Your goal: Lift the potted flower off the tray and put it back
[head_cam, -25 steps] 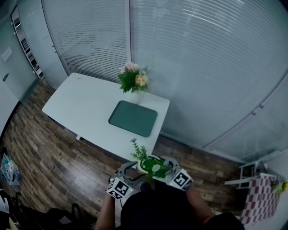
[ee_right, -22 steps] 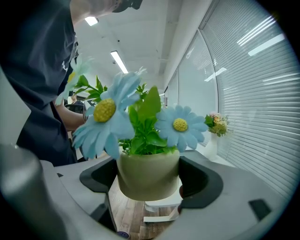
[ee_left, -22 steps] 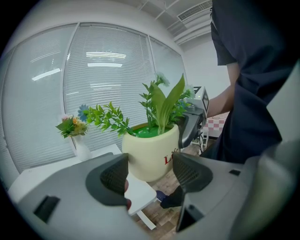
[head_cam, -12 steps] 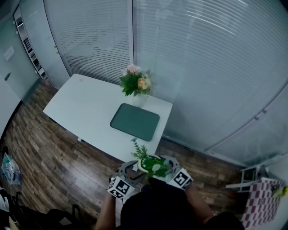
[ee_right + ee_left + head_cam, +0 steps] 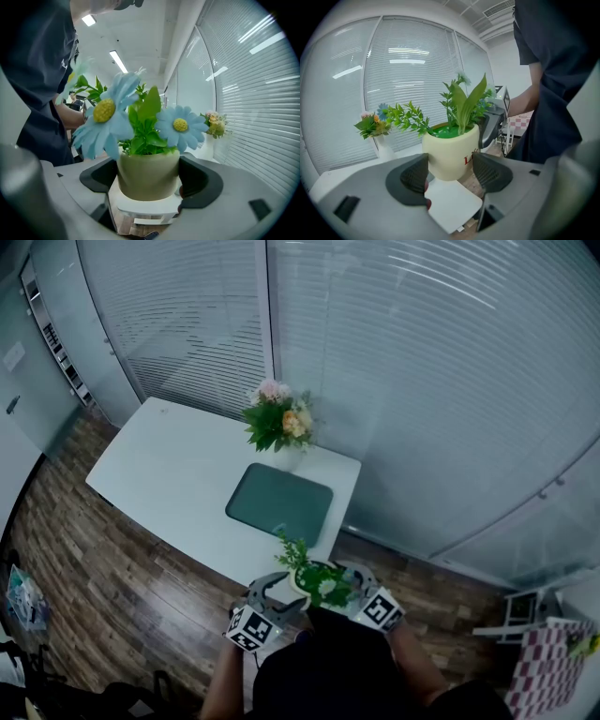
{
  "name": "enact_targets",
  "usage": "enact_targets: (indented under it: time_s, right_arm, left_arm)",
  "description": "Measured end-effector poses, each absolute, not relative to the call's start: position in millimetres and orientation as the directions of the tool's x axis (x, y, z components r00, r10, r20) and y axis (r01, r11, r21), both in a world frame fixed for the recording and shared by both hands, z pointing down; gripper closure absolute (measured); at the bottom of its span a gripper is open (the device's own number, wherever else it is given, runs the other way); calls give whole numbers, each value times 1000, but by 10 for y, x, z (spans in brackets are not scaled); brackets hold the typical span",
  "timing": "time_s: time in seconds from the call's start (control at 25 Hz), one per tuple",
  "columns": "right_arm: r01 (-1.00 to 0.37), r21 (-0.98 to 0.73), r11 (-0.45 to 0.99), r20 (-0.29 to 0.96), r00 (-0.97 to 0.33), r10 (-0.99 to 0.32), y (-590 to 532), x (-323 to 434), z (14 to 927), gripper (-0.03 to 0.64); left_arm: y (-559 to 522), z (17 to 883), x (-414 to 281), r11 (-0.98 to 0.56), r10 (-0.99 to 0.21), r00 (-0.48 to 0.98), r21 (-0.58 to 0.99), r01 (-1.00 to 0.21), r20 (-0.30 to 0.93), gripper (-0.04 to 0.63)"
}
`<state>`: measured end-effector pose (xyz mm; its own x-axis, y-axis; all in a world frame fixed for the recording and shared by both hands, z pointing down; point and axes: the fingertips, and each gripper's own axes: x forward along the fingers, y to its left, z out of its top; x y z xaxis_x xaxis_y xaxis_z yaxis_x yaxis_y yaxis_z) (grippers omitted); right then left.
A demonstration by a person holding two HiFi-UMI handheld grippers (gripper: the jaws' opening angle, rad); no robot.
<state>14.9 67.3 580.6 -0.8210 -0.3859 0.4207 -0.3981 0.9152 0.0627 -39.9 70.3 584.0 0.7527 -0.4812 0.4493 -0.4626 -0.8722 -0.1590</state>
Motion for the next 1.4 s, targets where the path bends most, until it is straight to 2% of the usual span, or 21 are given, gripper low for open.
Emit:
enact_targets:
  time_s: [0.6, 1.4]
  right_arm:
    - [-383, 43, 923, 448, -818, -361, -245, 196, 5872, 215]
    - [-365, -4, 931, 462, -826, -322, -1202, 238, 6262, 215]
  left_arm:
    - [-211, 5944, -339, -868, -483, 735, -147, -475, 476, 305]
    - [-1149, 6364, -272, -864, -451, 722, -55, -500, 524, 305]
